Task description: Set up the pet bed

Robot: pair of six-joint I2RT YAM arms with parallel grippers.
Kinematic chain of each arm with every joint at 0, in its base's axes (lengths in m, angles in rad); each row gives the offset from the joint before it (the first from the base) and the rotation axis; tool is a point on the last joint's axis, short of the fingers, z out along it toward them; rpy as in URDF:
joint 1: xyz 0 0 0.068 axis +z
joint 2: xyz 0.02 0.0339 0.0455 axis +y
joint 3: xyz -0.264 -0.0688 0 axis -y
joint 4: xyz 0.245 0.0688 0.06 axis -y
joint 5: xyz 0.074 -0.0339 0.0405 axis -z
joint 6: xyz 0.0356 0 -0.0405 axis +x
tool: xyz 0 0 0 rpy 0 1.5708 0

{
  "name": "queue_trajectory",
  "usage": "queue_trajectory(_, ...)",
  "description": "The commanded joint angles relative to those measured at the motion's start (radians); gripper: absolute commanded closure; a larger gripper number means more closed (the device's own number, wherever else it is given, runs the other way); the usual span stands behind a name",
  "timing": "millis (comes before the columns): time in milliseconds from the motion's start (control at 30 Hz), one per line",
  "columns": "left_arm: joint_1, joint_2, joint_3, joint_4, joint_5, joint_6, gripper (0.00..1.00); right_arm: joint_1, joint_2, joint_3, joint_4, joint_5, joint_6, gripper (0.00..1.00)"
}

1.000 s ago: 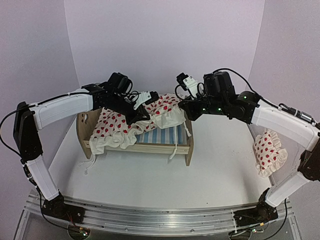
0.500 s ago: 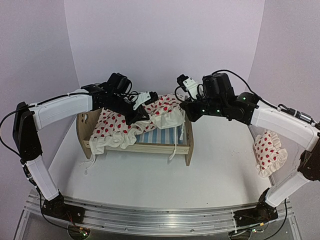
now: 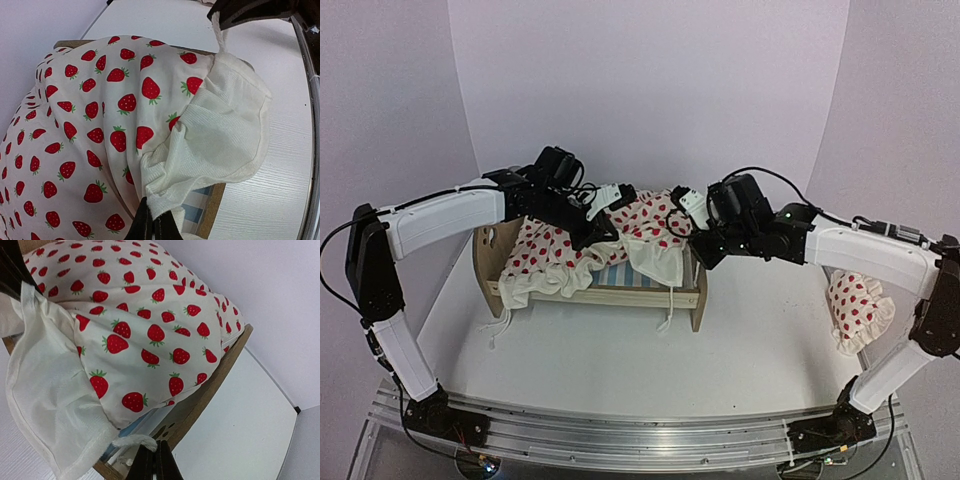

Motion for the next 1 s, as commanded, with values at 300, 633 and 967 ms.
queue_trajectory(300, 0.003, -0.036, -0.087, 0.047, 0.120, -0.065, 1.00, -0.019, 0.053, -0.135, 0.005, -0.066, 0.252, 0.96)
queue_trajectory(633, -0.036, 0.005, -0.118, 0.023, 0.134, -0.031, 0.86, -0.036, -0.044, -0.117, -0.129, -0.164, 0.426, 0.38)
queue_trajectory(967, -0.077, 0.085, -0.117, -0.084, 0.056, 0.077, 0.44, -0.044, -0.211, -0.196, -0.195, -0.184, 0.488, 0.28)
